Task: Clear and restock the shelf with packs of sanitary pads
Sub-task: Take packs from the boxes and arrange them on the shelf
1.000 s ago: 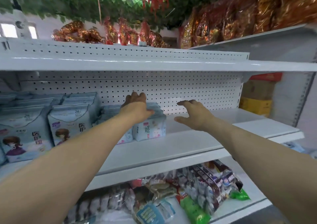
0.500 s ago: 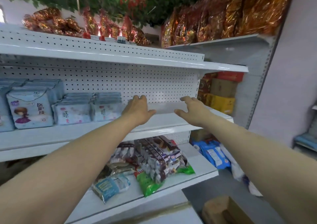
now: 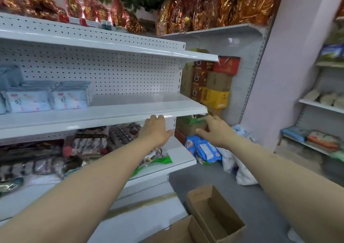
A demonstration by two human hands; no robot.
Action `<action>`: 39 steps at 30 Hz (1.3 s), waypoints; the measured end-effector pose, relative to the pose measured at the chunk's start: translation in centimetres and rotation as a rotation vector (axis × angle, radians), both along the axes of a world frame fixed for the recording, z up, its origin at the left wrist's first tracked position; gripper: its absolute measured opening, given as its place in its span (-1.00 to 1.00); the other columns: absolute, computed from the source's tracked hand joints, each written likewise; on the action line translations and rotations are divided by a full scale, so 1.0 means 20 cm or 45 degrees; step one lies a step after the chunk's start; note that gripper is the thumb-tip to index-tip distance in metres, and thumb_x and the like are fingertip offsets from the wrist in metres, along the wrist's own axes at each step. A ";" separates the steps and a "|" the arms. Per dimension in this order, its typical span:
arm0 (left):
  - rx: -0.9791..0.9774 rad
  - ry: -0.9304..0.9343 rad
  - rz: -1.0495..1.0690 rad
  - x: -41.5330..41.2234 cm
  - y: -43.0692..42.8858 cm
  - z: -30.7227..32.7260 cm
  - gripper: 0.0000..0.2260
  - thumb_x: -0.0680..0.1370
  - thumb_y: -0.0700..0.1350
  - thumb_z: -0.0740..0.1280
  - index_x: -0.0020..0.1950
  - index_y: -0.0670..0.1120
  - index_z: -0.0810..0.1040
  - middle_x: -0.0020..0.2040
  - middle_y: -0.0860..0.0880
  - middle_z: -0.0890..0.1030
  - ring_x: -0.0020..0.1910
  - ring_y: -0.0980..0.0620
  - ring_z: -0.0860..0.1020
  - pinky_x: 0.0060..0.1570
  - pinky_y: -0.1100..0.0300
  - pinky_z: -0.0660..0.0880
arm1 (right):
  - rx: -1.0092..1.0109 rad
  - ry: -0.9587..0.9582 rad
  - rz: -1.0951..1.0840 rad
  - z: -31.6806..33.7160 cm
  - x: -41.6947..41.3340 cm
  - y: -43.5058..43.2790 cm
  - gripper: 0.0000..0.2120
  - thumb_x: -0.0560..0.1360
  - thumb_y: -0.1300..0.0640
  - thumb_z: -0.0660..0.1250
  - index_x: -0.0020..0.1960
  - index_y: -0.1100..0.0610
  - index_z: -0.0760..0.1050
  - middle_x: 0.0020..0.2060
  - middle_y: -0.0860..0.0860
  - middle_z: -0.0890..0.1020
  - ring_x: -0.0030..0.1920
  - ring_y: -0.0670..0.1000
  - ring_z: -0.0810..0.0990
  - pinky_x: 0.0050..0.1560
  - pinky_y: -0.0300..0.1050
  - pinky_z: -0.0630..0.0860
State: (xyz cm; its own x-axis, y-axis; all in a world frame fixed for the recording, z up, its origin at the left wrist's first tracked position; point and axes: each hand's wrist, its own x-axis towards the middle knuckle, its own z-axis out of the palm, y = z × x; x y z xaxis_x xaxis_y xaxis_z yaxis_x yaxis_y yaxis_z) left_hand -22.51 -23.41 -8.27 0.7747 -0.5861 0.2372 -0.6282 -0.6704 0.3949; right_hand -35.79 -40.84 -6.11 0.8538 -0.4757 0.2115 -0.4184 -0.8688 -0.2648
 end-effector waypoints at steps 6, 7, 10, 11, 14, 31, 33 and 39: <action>0.099 0.077 -0.054 0.01 -0.29 -0.19 -0.45 0.58 0.19 0.30 0.45 -0.10 0.34 0.38 -0.14 0.38 0.37 -0.19 0.37 0.28 -0.11 0.43 | 0.077 0.068 -0.078 -0.21 -0.01 -0.26 -0.43 0.61 -0.12 0.29 0.51 0.14 0.29 0.38 0.20 0.41 0.37 0.21 0.42 0.30 -0.04 0.36; 0.116 0.084 -0.062 0.03 -0.34 -0.22 -0.46 0.58 0.19 0.30 0.45 -0.10 0.34 0.39 -0.15 0.38 0.37 -0.19 0.37 0.29 -0.11 0.43 | 0.079 0.082 -0.090 -0.24 0.01 -0.29 -0.42 0.62 -0.12 0.28 0.52 0.15 0.28 0.39 0.21 0.41 0.38 0.21 0.42 0.29 -0.05 0.35; 0.161 0.104 -0.077 0.12 -0.48 -0.32 -0.46 0.59 0.18 0.30 0.45 -0.10 0.35 0.39 -0.16 0.39 0.38 -0.20 0.37 0.31 -0.08 0.41 | 0.087 0.152 -0.117 -0.34 0.08 -0.41 -0.43 0.64 -0.10 0.25 0.53 0.17 0.26 0.41 0.22 0.39 0.40 0.20 0.39 0.26 -0.07 0.32; 0.178 0.107 -0.074 0.15 -0.53 -0.36 -0.46 0.58 0.19 0.30 0.45 -0.10 0.35 0.39 -0.16 0.39 0.38 -0.20 0.37 0.29 -0.08 0.41 | 0.092 0.175 -0.123 -0.37 0.10 -0.45 -0.43 0.63 -0.09 0.26 0.53 0.18 0.25 0.42 0.22 0.38 0.41 0.20 0.38 0.26 -0.07 0.31; 0.210 0.149 -0.071 0.25 -0.64 -0.45 -0.45 0.57 0.20 0.31 0.43 -0.09 0.36 0.39 -0.15 0.40 0.37 -0.22 0.38 0.30 -0.12 0.41 | 0.131 0.216 -0.136 -0.45 0.18 -0.57 -0.43 0.62 -0.10 0.27 0.52 0.16 0.27 0.42 0.22 0.37 0.41 0.21 0.39 0.28 -0.02 0.35; 0.359 0.462 0.274 0.45 -0.97 -1.13 -0.43 0.58 0.18 0.31 0.45 -0.15 0.34 0.45 -0.21 0.34 0.39 -0.25 0.35 0.29 -0.10 0.42 | 0.439 0.477 0.178 -1.12 0.63 -1.16 -0.46 0.62 -0.05 0.30 0.51 0.17 0.30 0.43 0.19 0.39 0.39 0.18 0.42 0.33 -0.02 0.38; 0.374 0.561 0.355 0.43 -0.99 -1.26 -0.44 0.60 0.18 0.29 0.44 -0.16 0.35 0.40 -0.21 0.36 0.36 -0.24 0.37 0.26 -0.13 0.43 | 0.480 0.509 0.252 -1.26 0.67 -1.22 -0.48 0.61 -0.04 0.30 0.49 0.17 0.33 0.42 0.19 0.41 0.37 0.19 0.45 0.35 0.02 0.41; 0.428 0.800 0.554 0.32 -0.95 -1.79 -0.45 0.60 0.17 0.29 0.42 -0.19 0.36 0.35 -0.23 0.40 0.32 -0.25 0.42 0.27 -0.14 0.44 | 0.494 0.833 0.452 -1.79 0.74 -1.23 -0.41 0.64 -0.16 0.21 0.55 0.13 0.26 0.48 0.12 0.39 0.46 0.16 0.36 0.39 0.00 0.32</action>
